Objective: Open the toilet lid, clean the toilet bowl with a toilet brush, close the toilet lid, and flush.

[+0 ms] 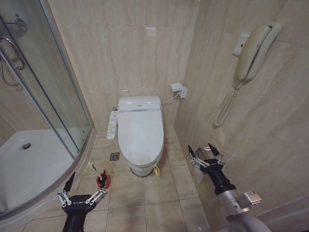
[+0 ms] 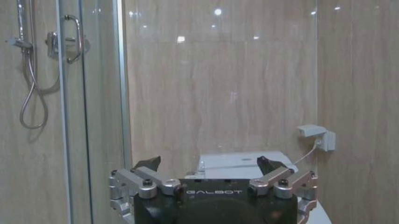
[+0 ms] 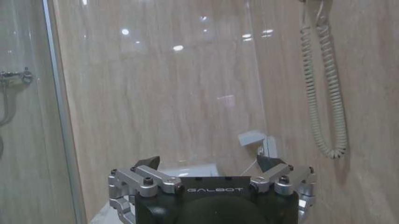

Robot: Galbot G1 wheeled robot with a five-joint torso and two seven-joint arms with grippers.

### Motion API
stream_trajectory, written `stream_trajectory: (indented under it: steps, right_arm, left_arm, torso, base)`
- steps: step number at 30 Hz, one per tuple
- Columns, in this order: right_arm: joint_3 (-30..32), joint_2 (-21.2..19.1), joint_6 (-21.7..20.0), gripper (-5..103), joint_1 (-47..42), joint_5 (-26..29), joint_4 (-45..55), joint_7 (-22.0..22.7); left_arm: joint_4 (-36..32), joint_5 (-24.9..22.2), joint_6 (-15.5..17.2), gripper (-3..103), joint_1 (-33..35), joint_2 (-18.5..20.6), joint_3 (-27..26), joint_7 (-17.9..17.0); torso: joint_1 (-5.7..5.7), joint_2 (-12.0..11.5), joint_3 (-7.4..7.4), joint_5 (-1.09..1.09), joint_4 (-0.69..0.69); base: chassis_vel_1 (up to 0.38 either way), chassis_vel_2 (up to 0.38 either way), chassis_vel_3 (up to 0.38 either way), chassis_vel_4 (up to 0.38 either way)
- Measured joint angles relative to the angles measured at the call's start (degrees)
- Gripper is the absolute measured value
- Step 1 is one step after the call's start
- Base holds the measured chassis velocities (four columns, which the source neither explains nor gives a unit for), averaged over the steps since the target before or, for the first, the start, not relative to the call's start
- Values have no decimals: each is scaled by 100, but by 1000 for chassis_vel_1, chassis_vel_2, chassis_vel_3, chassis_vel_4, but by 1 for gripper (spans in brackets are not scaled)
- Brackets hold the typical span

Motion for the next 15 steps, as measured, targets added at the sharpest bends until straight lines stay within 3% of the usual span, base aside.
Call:
stream_trajectory:
  steps: [6, 15]
  right_arm:
    - [-3, -7, 4, 100, 30, 24, -23, 33]
    - [-6, -8, 7, 100, 33, 41, -25, 181]
  left_arm:
    - [0, 0, 0, 100, 0, 0, 0, 0]
    - [0, 0, 0, 100, 0, 0, 0, 0]
  torso:
    - [1, 0, 0, 0, 0]
    - [8, -2, 3, 0, 1]
  base:
    - [-56, 46, 42, -47]
    - [-190, 193, 185, -189]
